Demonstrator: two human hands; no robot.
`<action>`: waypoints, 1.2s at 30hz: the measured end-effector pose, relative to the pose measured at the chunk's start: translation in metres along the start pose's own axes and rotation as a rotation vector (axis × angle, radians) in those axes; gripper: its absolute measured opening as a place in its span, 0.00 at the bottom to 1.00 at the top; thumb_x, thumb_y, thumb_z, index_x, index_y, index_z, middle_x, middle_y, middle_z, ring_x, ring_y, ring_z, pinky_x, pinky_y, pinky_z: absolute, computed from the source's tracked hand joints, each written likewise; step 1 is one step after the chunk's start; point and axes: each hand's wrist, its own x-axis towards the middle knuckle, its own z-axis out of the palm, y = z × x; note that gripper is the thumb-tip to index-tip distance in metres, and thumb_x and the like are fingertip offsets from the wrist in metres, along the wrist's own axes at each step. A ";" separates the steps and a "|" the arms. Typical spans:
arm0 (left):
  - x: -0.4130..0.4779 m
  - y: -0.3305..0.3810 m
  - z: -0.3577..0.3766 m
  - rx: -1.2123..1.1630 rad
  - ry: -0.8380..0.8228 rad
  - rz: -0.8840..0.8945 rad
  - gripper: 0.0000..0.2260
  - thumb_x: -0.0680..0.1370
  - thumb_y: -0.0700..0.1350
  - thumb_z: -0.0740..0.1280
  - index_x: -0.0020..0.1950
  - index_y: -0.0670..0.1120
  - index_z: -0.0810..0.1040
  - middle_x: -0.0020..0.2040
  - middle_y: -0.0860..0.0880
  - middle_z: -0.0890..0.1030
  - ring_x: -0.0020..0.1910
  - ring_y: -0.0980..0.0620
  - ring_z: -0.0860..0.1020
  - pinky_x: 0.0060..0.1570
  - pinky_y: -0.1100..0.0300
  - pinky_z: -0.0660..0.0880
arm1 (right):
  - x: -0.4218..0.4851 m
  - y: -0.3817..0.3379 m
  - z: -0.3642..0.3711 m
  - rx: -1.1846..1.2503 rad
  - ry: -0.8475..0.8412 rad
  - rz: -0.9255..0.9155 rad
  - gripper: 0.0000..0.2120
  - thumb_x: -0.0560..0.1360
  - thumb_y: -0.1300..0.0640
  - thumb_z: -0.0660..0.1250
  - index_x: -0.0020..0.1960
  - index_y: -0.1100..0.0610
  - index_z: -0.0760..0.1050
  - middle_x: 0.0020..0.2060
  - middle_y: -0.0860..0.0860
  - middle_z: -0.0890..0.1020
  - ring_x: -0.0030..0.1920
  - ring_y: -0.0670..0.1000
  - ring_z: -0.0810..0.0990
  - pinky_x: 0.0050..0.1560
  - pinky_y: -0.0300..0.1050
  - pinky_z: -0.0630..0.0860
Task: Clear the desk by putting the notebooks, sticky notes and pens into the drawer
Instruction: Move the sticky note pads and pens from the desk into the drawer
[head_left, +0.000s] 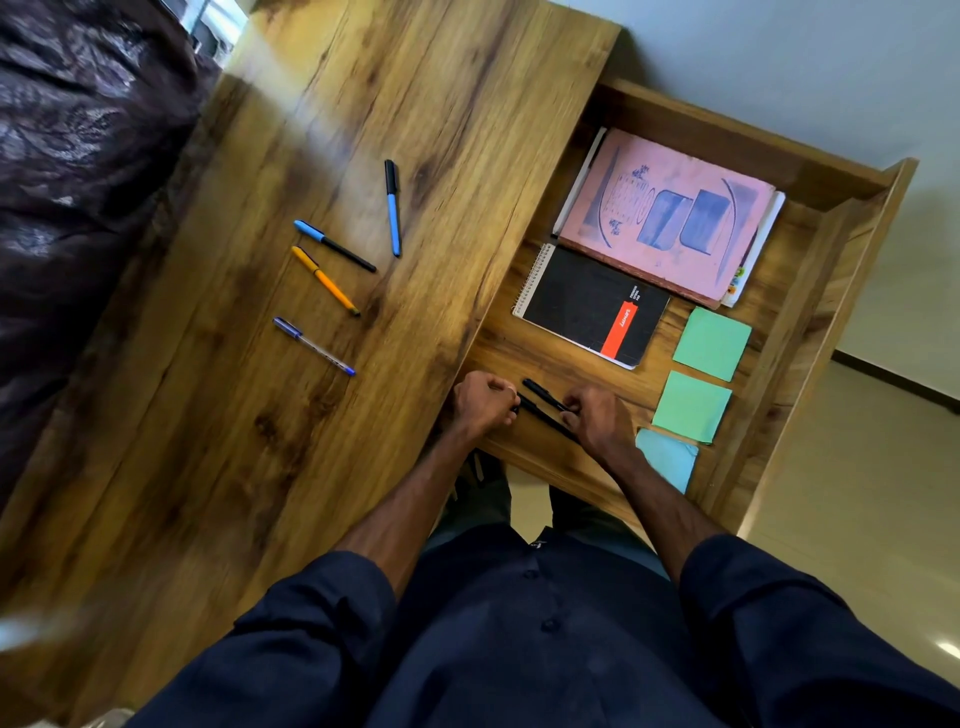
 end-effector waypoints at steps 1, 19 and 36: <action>0.000 0.001 0.000 -0.004 0.000 0.001 0.08 0.79 0.43 0.71 0.57 0.43 0.81 0.46 0.48 0.86 0.41 0.51 0.86 0.44 0.58 0.84 | 0.000 0.000 0.000 -0.002 0.001 0.001 0.06 0.76 0.57 0.74 0.52 0.54 0.83 0.47 0.51 0.85 0.46 0.50 0.82 0.43 0.45 0.79; -0.004 0.005 -0.013 -0.016 -0.030 0.054 0.08 0.78 0.40 0.71 0.56 0.41 0.81 0.47 0.44 0.86 0.41 0.50 0.86 0.39 0.61 0.83 | -0.004 -0.011 -0.004 -0.007 0.066 -0.030 0.10 0.76 0.55 0.73 0.56 0.55 0.83 0.51 0.52 0.85 0.48 0.51 0.82 0.43 0.42 0.74; -0.006 0.020 -0.131 -0.148 0.052 0.292 0.05 0.80 0.36 0.65 0.52 0.39 0.81 0.46 0.40 0.86 0.31 0.50 0.81 0.29 0.62 0.79 | 0.022 -0.170 -0.060 0.203 0.394 -0.490 0.07 0.77 0.52 0.70 0.46 0.55 0.82 0.41 0.50 0.82 0.40 0.47 0.78 0.41 0.45 0.78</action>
